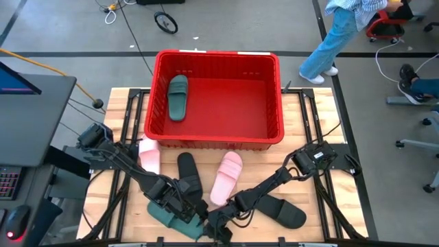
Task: Pick and place slides into bin
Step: Put the green slipper into the red bin
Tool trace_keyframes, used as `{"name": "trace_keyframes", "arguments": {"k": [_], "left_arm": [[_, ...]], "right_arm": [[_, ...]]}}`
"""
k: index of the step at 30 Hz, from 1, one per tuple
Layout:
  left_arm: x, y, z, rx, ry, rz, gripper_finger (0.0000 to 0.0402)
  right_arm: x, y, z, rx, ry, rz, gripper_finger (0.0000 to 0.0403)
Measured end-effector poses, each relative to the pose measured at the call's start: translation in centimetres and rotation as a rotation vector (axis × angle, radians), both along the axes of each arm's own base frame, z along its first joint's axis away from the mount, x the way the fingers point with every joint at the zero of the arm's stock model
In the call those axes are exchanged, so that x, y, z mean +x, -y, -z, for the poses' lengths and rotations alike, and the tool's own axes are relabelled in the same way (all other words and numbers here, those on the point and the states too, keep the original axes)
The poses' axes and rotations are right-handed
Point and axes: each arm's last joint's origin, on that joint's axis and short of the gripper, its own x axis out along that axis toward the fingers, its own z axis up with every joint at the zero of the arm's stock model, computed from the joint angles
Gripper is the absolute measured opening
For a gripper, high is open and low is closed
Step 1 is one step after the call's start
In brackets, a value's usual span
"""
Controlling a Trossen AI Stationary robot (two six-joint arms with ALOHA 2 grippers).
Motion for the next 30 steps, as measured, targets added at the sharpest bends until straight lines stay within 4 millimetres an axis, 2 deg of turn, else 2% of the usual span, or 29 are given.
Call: {"name": "trace_keyframes", "arguments": {"k": [8, 14, 18, 21, 26, 28, 30], "left_arm": [[0.3, -0.4, 0.0, -0.002, 0.005, -0.012, 0.0172], [0.3, -0.4, 0.0, -0.003, 0.005, -0.012, 0.0172], [0.4, -0.4, 0.0, -0.004, 0.007, -0.013, 0.0172], [0.4, -0.3, 0.0, -0.007, 0.01, -0.013, 0.0172], [0.4, -0.3, 0.0, -0.01, 0.012, -0.015, 0.0172], [0.6, -0.2, -0.5, -0.016, 0.024, -0.01, 0.0172], [1.1, 0.2, -1.8, -0.035, 0.079, 0.029, 0.0172]], "right_arm": [[1.0, 2.0, 0.0, -0.002, -0.002, 0.047, 0.0191], [1.7, 2.8, 1.6, 0.048, -0.028, -0.02, 0.0169], [1.7, 2.7, 2.4, 0.008, -0.019, -0.056, 0.0155], [1.6, 2.7, 2.5, -0.013, -0.015, -0.057, 0.0125], [1.7, 2.9, 1.9, 0.081, -0.066, 0.027, 0.0026], [1.7, 2.9, 1.8, 0.132, -0.099, 0.066, 0.0016], [1.5, 2.9, 1.2, 0.18, -0.133, 0.105, 0.0022]]}}
